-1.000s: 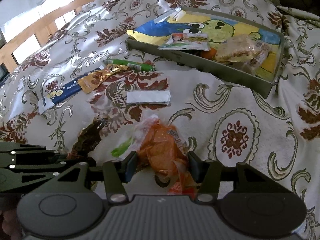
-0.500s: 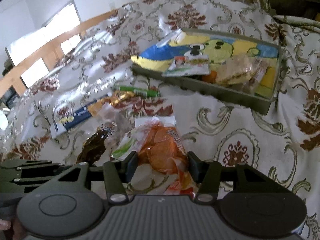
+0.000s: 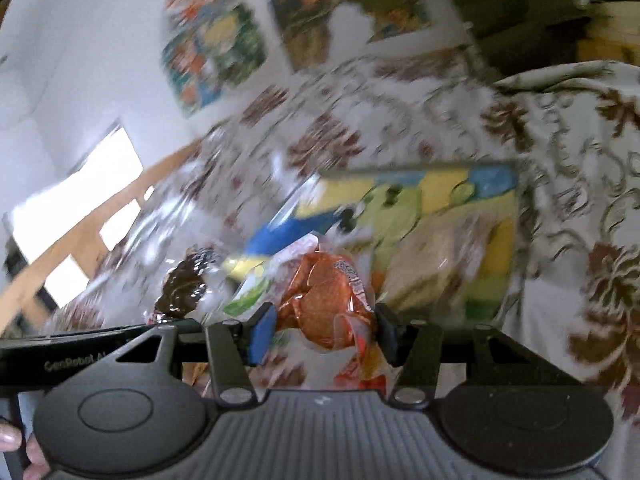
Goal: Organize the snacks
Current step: 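Carry the dark snack and orange chips bag into the painted tray with both tools, then open both tools and lift them back from the tray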
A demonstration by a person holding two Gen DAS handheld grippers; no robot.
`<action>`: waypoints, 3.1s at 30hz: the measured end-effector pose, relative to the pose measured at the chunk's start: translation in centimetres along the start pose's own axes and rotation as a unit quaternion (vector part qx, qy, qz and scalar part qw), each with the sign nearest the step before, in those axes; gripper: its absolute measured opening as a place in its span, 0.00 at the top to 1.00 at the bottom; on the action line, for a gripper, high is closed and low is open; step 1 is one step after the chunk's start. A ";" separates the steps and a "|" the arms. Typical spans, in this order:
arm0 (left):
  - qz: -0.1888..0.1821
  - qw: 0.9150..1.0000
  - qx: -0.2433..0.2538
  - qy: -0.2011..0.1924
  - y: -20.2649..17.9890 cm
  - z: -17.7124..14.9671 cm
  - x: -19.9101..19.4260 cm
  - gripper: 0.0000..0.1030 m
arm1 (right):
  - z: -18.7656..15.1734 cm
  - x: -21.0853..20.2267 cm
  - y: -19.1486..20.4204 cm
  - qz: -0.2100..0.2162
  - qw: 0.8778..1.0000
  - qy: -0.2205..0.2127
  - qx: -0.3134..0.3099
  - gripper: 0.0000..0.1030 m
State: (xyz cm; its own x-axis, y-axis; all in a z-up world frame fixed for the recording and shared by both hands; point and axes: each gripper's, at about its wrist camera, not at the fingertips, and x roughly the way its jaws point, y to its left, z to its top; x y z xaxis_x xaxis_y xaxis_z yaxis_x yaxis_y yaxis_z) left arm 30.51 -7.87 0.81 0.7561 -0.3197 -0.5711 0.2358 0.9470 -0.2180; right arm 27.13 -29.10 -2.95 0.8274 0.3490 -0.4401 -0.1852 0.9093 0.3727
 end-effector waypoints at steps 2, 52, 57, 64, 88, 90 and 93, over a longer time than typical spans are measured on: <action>0.003 1.000 0.007 0.002 0.1 1.6 2.0 0.93 | 1.0 0.9 -1.0 -0.009 1.000 -0.013 0.015 0.44; 0.084 0.993 -0.020 -0.076 1.1 5.3 3.1 0.01 | 4.6 1.4 -2.2 -0.122 0.988 -0.092 0.004 0.03; 0.085 0.992 -0.014 -0.088 0.5 3.8 -0.2 0.01 | 4.5 -1.4 -1.3 -0.119 0.987 -0.108 0.000 0.00; 0.100 0.986 -0.002 -0.134 -0.2 0.8 -5.9 0.01 | 3.0 -5.1 0.9 -0.110 0.986 -0.122 -0.009 0.00; 0.138 0.978 -0.013 -0.153 2.7 -10.2 -18.6 0.01 | -6.7 -14.0 8.6 -0.097 0.989 -0.096 -0.060 0.00; 0.138 0.980 -0.021 -0.145 3.1 -11.2 -18.9 0.01 | -7.5 -14.4 9.1 -0.099 0.989 -0.093 -0.065 0.00; 0.134 0.980 -0.044 -0.140 3.8 -11.8 -19.4 0.01 | -8.6 -14.6 9.5 -0.101 0.989 -0.083 -0.062 0.00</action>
State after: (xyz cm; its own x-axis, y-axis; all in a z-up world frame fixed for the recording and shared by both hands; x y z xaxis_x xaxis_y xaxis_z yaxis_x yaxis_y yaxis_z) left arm 9.54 1.54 1.76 0.9241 -0.0280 -0.3811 -0.0381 0.9856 -0.1648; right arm 8.68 -23.58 0.01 0.9278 0.1238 -0.3519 -0.0614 0.9811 0.1834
